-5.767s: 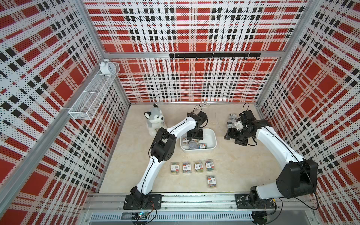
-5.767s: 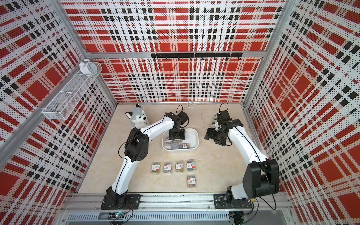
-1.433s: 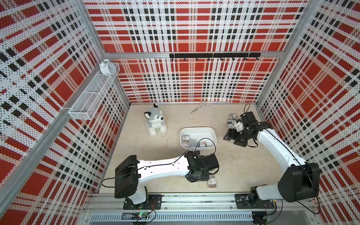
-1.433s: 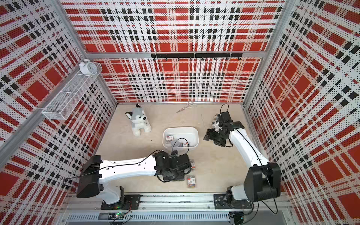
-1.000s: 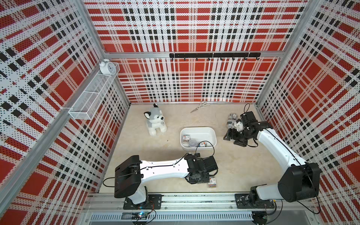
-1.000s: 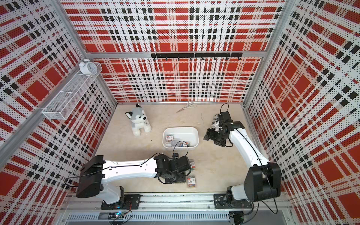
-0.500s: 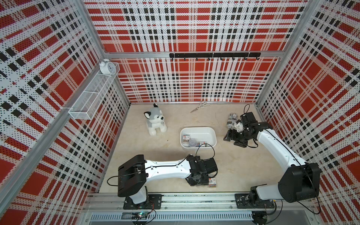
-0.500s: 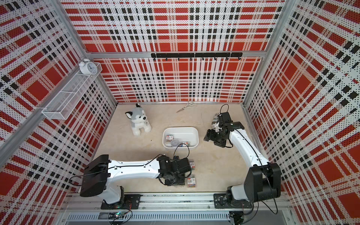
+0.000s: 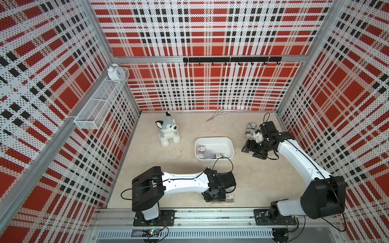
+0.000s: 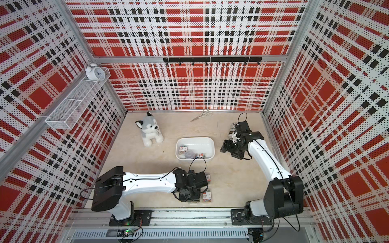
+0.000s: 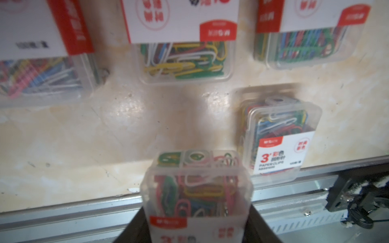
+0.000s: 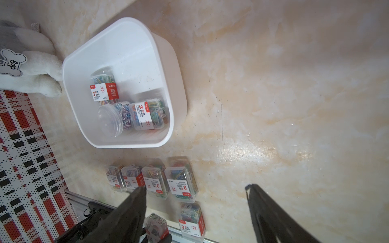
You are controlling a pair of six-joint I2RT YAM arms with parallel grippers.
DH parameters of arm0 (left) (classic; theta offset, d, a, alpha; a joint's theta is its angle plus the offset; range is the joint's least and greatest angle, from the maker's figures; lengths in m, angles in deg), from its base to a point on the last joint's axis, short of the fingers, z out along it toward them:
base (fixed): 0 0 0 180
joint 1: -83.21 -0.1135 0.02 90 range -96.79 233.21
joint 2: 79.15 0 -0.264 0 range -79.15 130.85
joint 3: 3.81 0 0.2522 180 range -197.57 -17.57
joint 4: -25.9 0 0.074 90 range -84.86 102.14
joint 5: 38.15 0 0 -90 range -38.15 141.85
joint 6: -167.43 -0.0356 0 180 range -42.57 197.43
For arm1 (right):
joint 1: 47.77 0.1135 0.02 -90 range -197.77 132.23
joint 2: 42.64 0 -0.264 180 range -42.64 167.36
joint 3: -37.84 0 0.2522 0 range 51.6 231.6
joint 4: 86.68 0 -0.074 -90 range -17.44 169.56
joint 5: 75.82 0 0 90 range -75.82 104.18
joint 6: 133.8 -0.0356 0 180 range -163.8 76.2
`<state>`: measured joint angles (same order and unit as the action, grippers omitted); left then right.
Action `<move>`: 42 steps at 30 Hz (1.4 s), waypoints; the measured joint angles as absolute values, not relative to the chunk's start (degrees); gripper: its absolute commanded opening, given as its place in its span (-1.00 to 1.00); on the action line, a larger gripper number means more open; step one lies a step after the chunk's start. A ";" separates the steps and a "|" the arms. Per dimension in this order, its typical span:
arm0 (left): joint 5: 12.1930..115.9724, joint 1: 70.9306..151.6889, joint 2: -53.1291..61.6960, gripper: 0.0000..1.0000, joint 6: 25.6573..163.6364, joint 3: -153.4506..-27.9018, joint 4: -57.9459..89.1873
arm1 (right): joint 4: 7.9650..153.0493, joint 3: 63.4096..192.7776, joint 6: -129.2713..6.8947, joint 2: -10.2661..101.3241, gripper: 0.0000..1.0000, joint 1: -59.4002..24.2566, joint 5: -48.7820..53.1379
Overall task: Take the paper clips out of the storage box
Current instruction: Place the boxed paper clips at the center of the board.
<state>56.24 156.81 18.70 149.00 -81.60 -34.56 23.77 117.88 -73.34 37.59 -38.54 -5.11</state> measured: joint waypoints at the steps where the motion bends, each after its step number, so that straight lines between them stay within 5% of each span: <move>1: 56.37 156.81 19.09 0.01 148.91 -81.60 -34.51 | 23.77 117.69 -73.34 37.59 0.61 -38.54 -5.11; 42: 58.47 154.67 25.08 0.18 145.33 -82.24 -33.16 | 23.66 117.29 -73.39 37.59 0.61 -38.54 -4.87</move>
